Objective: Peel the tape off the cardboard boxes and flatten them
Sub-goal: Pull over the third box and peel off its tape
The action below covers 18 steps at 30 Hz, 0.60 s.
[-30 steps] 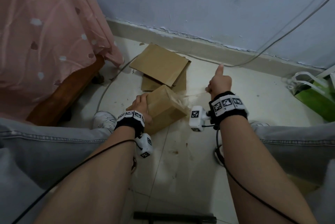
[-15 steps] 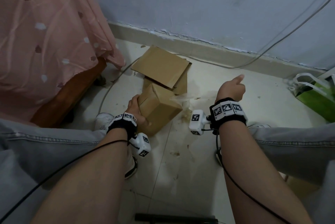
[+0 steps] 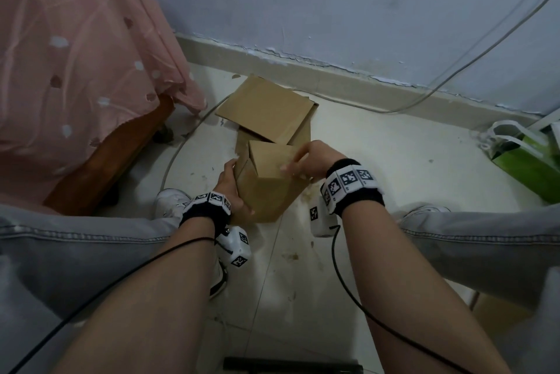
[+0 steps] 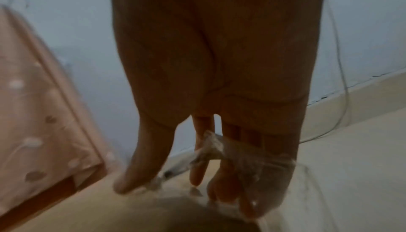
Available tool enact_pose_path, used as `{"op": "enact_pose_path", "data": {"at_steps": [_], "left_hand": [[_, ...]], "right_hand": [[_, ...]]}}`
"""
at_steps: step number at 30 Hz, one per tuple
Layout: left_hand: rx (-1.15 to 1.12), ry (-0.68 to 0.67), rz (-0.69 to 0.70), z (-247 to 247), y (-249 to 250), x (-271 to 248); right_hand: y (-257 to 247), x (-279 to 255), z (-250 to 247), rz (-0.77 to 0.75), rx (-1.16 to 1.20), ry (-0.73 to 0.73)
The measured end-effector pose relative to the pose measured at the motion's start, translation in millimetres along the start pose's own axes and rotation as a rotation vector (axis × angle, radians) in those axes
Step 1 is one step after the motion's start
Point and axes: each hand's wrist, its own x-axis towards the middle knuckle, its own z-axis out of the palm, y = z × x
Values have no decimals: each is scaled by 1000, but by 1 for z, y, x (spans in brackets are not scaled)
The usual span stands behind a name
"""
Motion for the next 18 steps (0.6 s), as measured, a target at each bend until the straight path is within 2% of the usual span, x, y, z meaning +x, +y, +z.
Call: {"op": "enact_pose_path", "data": {"at_steps": [5, 9, 12, 15, 18], "left_hand": [[32, -53, -2, 2, 1, -6], [-35, 19, 178, -15, 39, -6], [90, -3, 305, -28, 76, -4], [265, -38, 245, -30, 84, -5], [310, -53, 158, -24, 63, -7]], "right_hand": [[6, 9, 17, 19, -97, -12], [8, 9, 16, -12, -33, 20], [4, 8, 14, -51, -11, 71], [4, 10, 11, -60, 11, 69], [10, 11, 4, -29, 111, 56]]}}
